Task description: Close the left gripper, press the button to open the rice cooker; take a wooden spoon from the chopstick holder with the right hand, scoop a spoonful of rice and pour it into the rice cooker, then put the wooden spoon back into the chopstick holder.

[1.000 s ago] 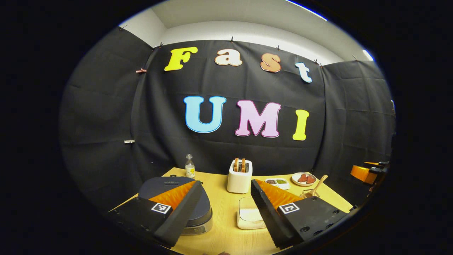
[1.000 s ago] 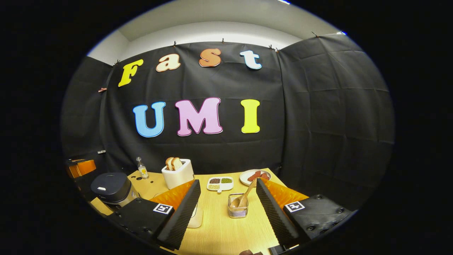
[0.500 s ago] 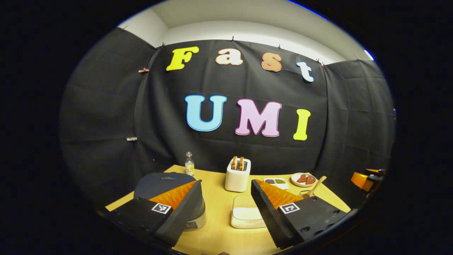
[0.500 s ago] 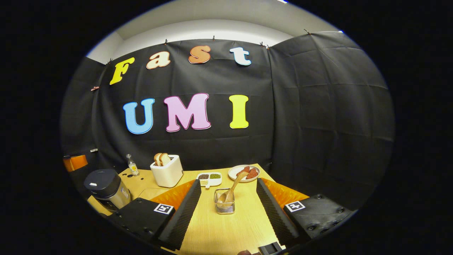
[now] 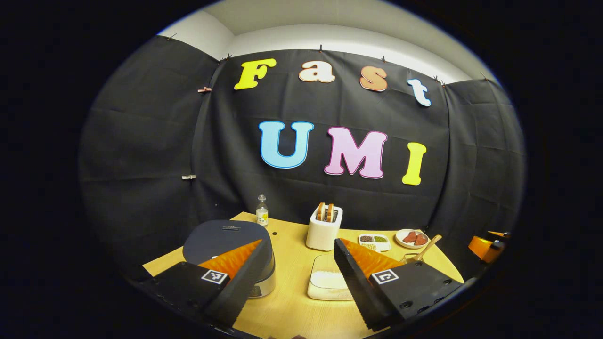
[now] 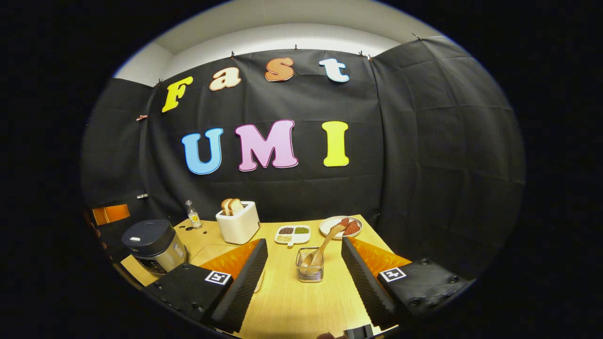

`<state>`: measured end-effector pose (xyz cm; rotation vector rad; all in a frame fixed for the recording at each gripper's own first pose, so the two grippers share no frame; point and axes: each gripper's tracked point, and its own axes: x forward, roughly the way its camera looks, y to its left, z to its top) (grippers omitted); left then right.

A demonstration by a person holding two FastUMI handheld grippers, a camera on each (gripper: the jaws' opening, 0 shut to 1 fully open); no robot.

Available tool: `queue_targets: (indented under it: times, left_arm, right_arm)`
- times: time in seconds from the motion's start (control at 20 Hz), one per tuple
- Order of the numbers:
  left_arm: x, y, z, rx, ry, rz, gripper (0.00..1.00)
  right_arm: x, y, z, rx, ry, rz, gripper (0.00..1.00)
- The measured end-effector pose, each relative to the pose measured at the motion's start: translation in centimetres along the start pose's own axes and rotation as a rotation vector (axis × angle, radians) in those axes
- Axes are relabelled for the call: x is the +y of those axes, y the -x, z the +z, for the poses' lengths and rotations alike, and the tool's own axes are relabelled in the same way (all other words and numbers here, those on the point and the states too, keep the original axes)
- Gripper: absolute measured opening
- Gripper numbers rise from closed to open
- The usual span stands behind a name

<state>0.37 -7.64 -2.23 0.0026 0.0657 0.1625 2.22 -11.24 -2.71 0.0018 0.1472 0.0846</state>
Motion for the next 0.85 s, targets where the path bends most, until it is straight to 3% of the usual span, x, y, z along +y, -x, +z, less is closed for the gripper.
queue_targets:
  times: [0.5,0.85]
  left_arm:
    - [-1.3,-0.6,-0.5,0.033,-0.007,-0.051,0.95]
    - [-0.9,-0.5,-0.6,0.036,0.004,-0.031,0.95]
  right_arm:
    - [0.6,-2.7,-0.2,0.027,-0.005,0.007,0.98]
    - [0.4,-3.3,-0.5,0.048,0.006,0.003,0.98]
